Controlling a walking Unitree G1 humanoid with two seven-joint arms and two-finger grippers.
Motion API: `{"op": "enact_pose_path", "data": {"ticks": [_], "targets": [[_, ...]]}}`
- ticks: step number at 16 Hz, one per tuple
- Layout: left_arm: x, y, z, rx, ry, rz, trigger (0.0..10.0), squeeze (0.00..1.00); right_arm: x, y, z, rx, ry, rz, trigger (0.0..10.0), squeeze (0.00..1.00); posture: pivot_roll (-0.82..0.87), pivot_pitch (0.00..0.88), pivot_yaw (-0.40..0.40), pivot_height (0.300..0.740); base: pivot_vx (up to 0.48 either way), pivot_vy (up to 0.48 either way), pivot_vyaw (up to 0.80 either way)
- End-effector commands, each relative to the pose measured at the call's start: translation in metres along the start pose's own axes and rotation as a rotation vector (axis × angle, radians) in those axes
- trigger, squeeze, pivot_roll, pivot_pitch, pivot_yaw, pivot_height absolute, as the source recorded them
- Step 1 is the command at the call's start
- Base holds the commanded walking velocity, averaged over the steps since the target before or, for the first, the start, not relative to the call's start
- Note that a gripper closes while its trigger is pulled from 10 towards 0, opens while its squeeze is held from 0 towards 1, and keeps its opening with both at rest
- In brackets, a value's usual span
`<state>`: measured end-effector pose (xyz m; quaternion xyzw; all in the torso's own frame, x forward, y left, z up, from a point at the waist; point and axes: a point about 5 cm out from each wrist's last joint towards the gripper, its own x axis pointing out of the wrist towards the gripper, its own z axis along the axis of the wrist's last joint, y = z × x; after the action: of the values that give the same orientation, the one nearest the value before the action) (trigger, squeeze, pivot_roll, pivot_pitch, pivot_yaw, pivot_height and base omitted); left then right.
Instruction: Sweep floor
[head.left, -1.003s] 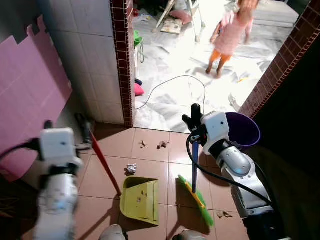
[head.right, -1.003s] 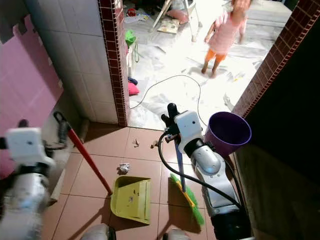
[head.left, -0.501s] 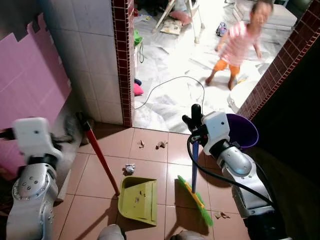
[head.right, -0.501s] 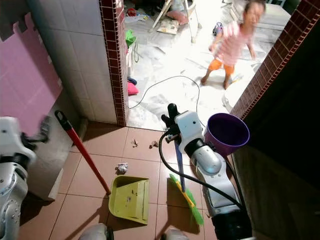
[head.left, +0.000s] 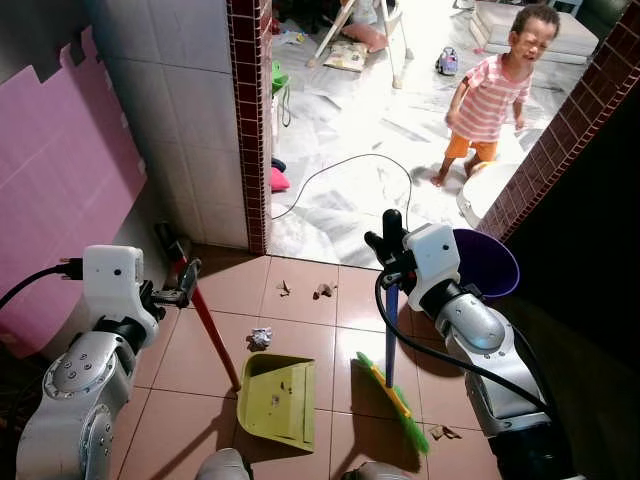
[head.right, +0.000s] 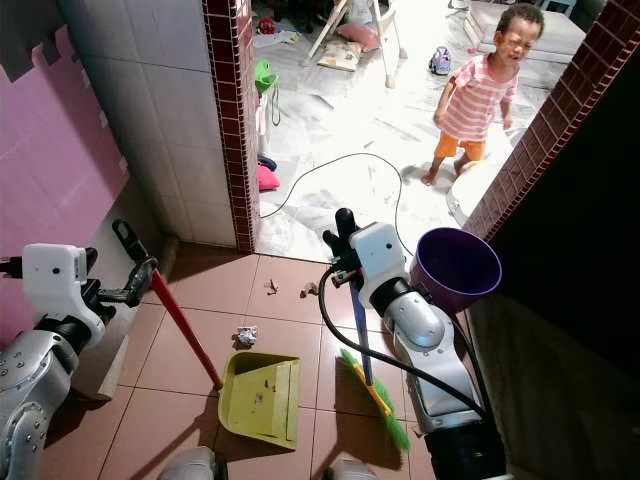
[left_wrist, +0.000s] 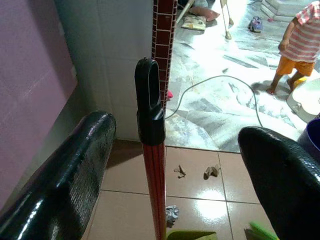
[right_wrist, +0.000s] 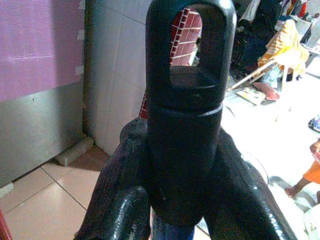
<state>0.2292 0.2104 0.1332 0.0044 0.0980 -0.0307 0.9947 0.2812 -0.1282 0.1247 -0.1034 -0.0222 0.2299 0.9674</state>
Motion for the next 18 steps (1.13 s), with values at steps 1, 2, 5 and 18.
{"op": "enact_pose_path", "data": {"ticks": [1,2,5,18], "targets": [[-0.001,-0.003,0.004,0.003,-0.01,-0.013,10.0,0.0,0.0,-0.005,0.006,-0.025,-0.024,-0.019,10.0,0.0,0.02,0.007,-0.078,0.74,0.0,0.0,0.0],[0.0,-0.003,0.007,0.003,-0.015,-0.014,10.0,0.0,0.001,-0.004,0.006,-0.023,-0.026,-0.02,10.0,0.0,0.02,0.007,-0.077,0.74,0.0,0.0,0.0],[0.002,0.002,0.015,0.021,-0.014,-0.037,10.0,0.0,0.001,-0.005,0.005,-0.021,-0.027,-0.025,10.0,0.0,0.02,0.013,-0.07,0.74,0.0,0.0,0.0],[-0.002,-0.06,-0.013,0.047,-0.101,-0.023,10.0,0.0,-0.001,-0.012,0.008,-0.042,-0.018,-0.022,10.0,0.0,-0.03,0.039,-0.103,0.74,0.0,0.0,0.0]]}}
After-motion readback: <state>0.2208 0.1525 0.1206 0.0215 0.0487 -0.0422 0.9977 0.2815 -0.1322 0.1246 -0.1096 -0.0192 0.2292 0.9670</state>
